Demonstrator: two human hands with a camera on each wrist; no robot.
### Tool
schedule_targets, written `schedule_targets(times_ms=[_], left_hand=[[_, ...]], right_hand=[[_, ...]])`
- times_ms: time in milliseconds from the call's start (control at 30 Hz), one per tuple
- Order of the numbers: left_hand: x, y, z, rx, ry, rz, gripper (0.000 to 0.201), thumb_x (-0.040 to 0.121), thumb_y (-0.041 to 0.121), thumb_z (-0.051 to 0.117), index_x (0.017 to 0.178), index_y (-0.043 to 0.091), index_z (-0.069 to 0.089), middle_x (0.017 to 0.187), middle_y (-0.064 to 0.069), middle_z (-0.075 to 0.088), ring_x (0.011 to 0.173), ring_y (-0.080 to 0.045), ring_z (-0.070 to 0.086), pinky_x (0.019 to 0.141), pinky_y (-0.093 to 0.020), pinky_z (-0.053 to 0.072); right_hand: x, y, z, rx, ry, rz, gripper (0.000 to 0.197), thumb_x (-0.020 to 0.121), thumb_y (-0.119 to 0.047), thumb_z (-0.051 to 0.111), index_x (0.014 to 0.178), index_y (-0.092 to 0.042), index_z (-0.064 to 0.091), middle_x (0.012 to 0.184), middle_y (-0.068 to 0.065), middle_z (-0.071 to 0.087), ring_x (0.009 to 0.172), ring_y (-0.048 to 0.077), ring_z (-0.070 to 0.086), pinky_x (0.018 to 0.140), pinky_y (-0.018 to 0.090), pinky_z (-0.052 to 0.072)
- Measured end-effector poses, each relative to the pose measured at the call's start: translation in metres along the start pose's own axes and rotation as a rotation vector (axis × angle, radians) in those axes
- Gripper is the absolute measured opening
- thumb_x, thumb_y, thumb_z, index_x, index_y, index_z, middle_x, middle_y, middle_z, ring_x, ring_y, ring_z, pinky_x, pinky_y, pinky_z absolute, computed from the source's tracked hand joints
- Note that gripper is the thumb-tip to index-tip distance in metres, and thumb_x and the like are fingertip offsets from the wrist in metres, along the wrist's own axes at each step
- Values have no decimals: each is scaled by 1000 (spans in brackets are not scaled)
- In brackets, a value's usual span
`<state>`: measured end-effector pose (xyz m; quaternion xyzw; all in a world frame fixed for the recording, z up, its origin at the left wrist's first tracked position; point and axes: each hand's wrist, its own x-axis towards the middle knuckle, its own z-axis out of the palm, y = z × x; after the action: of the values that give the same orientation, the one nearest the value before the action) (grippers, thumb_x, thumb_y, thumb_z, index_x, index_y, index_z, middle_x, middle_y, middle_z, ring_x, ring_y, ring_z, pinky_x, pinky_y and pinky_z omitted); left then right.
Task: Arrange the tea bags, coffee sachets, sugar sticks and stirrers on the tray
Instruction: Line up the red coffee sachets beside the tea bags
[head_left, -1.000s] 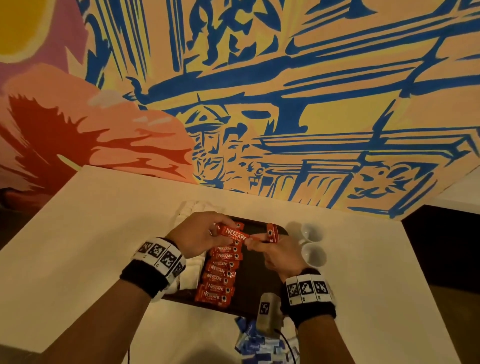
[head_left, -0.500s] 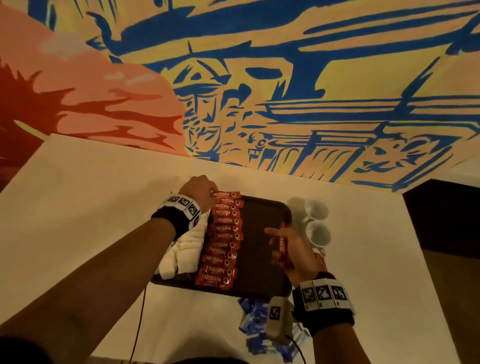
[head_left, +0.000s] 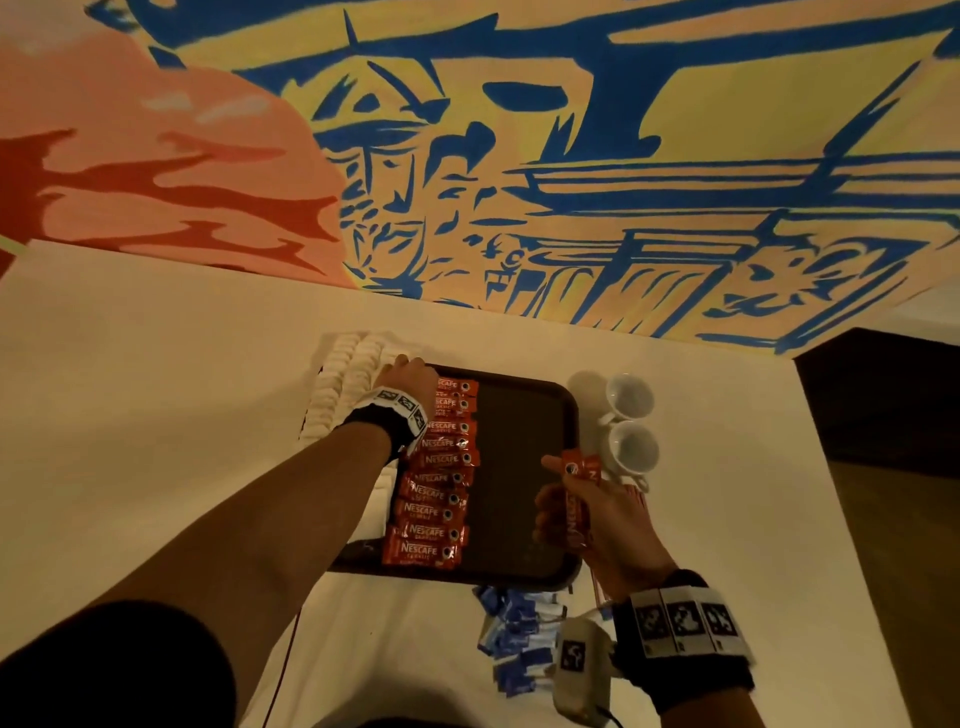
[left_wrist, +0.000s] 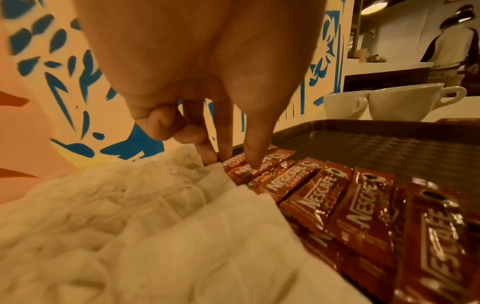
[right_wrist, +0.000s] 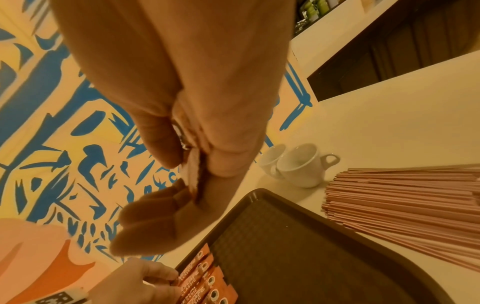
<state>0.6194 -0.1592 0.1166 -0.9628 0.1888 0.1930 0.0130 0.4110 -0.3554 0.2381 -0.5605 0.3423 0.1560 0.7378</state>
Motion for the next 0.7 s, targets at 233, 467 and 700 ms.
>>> schedule_targets(times_ms=[233,467,700], left_hand=[[-41,15,-26,-311,60,26,39,93,27,62,132,26,61,131,-3,56,125,-26,49,104,-39,43],[-141,51,-54,-1002,88,268,25,97,39,61,116,26,72,111,16,70,104,4,62,93,-20,46],[-186,73,-66,-1184,85,279,15,90,34,71,100,24,75,93,8,75,92,-7,68,92,-32,49]], right_hand=[[-7,-8,-1,-66,-85,17,42,101,-46,52,127,-16,64,95,13,73,67,22,64,54,34,51],[-16,-13,-2,-86,-254,33,80,97,-71,26,123,-6,66,85,11,70,48,14,50,36,20,33],[-27,-12,-2,-324,-327,-40,74,94,-75,39,98,-12,77,84,16,70,54,20,54,42,26,40]])
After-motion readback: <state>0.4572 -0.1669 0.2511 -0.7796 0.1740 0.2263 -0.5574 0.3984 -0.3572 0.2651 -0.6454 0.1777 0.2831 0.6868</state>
